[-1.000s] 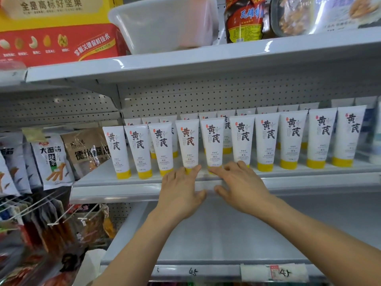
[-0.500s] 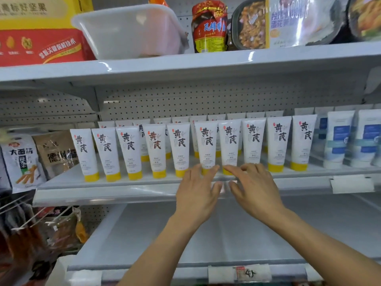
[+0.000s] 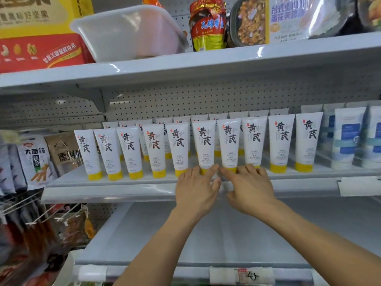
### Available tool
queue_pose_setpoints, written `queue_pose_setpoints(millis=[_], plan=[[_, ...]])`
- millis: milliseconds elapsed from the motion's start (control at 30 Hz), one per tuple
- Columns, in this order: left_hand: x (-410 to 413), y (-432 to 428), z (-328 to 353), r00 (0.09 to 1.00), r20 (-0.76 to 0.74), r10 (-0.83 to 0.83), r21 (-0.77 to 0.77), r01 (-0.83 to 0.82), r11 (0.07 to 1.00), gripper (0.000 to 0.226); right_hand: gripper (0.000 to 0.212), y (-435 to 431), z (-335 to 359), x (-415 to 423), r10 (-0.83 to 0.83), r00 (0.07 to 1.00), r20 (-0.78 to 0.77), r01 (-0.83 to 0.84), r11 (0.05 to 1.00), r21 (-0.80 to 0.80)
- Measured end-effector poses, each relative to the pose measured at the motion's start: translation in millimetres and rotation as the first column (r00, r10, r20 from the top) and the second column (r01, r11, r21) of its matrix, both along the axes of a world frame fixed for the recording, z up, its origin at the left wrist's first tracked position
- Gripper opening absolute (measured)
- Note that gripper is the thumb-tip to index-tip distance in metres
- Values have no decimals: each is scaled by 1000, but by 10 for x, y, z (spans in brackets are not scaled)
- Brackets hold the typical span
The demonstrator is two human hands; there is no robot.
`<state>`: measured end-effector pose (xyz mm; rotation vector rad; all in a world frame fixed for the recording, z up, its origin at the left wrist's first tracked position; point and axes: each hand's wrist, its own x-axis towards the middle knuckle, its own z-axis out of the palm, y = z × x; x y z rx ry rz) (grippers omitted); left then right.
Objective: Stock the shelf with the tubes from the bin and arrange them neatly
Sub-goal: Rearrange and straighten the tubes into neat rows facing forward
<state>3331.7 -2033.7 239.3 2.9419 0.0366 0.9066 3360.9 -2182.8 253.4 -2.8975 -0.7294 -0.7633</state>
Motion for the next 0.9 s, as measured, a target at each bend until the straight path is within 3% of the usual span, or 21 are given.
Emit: queue_pose_setpoints(millis=[333,433,533,733,900], plan=[[-109,6,51,998,-59,-27,2,27,1000,82,66,-77,-1,-43,88,996,1,-88,992,86],[-240,-36,73,998,-50,-40,-2,40,999,64,56,-180,-36,-43,120,992,49,-126,978,169],[-270,-111,94,996,27,-83,-8,83,996,56,47,-332,-75,-10,83,993,86,-102,964,248],[-165,-455,33,938,74,-339,-70,344,936,64,43,-764,-163,-10,-42,994,101,4,938,348],[-55,-823,-35,929,78,-362,-88,368,926,64,45,-1229,-149,47,-113,990,87,81,947,311]])
